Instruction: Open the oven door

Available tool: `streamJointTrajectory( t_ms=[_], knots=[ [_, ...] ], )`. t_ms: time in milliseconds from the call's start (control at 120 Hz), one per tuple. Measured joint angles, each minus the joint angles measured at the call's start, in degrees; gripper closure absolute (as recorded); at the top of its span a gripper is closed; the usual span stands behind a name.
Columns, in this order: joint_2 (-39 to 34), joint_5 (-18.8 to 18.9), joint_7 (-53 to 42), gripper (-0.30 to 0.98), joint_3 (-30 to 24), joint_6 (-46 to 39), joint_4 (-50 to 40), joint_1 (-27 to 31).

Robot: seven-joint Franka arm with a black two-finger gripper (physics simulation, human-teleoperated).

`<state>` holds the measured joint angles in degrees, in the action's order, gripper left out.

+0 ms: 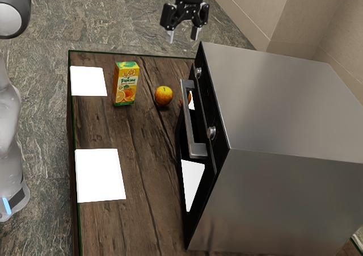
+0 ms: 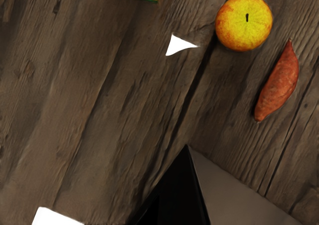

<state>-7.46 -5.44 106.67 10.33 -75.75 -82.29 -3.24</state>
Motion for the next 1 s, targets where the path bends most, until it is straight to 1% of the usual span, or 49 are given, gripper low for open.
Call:
streamJointTrajectory(
  t_ms=[125, 200, 233, 267, 300, 325, 358, 408, 450, 542, 592, 708, 850, 1000],
  knots=[
    [-0.3, -0.07, 4.11, 0.0, -0.53, 0.07, 0.0, -0.38],
    [-2.2, -0.12, 6.19, 0.0, -3.79, 0.17, 0.67, -1.34],
    [-6.26, -0.18, 7.04, 0.0, -4.7, 0.02, -3.17, -1.87],
    [-13.14, -0.33, 7.85, 0.0, -5.63, -0.64, -9.5, -0.89],
    [-21.16, -0.43, 8.61, 0.0, -9.37, -1.22, -15.2, 2.38],
    [-25.91, -0.42, 9.14, 0.0, -12.66, -1.52, -18.3, 5.0],
    [-31.43, -0.39, 9.85, 0.0, -15.73, -1.34, -21.65, 6.5],
    [-37.96, -0.38, 10.93, 0.0, -19.52, -0.84, -24.77, 6.58],
    [-40.68, -0.51, 11.99, 0.0, -23.8, -0.98, -26.52, 5.46],
    [-40.67, -1.62, 13.89, 0.0, -30.22, -3.9, -27.89, 4.06],
    [-39.06, -2.27, 14.26, 0.01, -31.63, -6.15, -28.05, 4.1],
    [-35.43, -5.31, 14.6, 0.01, -34.25, -11.83, -28.24, 4.83],
    [-35.47, -8.37, 14.96, 0.01, -35.38, -16.41, -29.84, 5.42],
    [-38.32, -10.97, 15.26, 0.01, -35.47, -19.41, -33.11, 5.7]
  ],
)
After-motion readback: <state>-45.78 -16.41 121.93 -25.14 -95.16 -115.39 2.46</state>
